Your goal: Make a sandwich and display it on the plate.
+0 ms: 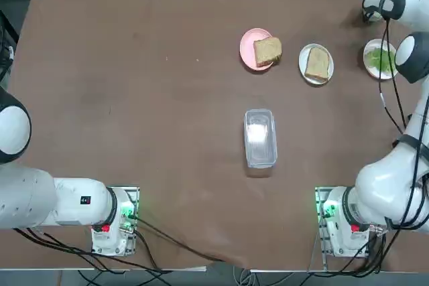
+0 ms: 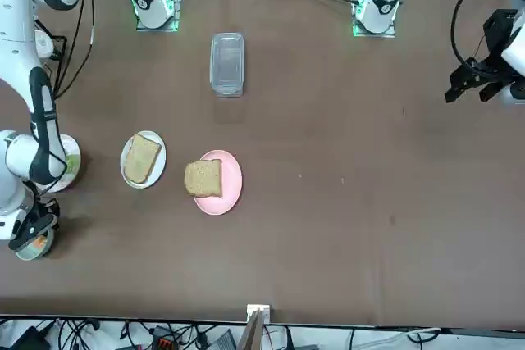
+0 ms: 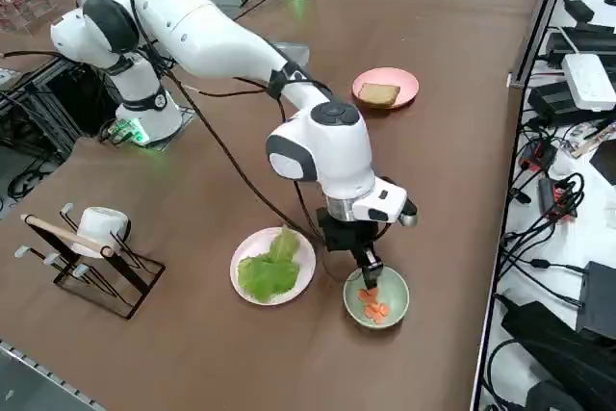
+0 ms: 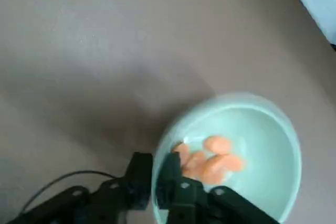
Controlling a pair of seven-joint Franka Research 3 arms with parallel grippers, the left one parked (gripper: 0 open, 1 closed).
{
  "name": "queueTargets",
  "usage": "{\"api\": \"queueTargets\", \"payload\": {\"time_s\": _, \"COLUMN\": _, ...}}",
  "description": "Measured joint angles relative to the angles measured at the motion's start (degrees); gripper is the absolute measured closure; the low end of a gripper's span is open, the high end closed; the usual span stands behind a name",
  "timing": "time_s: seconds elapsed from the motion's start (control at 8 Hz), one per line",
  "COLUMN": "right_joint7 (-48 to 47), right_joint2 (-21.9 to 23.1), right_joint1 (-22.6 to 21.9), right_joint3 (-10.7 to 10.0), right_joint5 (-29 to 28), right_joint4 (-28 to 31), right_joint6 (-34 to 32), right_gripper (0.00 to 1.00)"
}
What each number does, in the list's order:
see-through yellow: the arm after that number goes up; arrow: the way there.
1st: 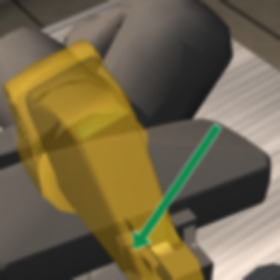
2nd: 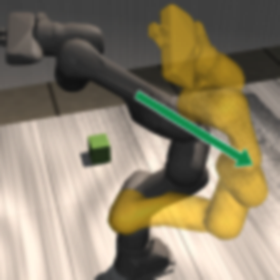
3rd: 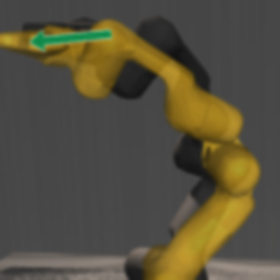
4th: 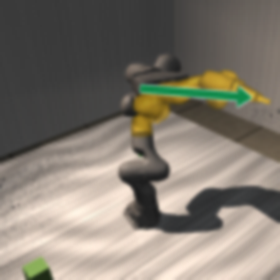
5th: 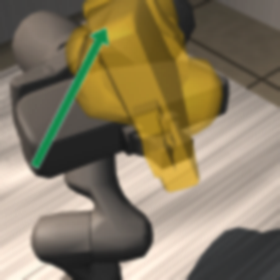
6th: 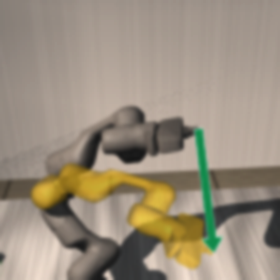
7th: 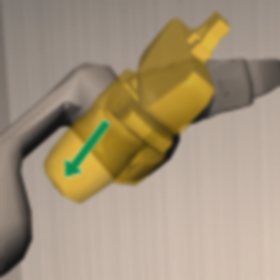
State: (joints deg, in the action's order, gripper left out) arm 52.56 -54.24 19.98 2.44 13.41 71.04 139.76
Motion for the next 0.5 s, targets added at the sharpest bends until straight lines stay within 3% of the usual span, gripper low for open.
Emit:
{"api": "queueTargets", "payload": {"time_s": 0.12, "right_joint7": 0.00, "right_joint2": 0.78, "right_joint1": -0.06, "right_joint3": 0.46, "right_joint5": -0.01, "right_joint4": -0.76, "right_joint6": -1.83, "right_gripper": 0.95}}
{"api": "queueTargets", "payload": {"time_s": 0.5, "right_joint7": -2.95, "right_joint2": 8.07, "right_joint1": -0.62, "right_joint3": 5.33, "right_joint5": -3.26, "right_joint4": -2.03, "right_joint6": -15.18, "right_gripper": 0.95}}
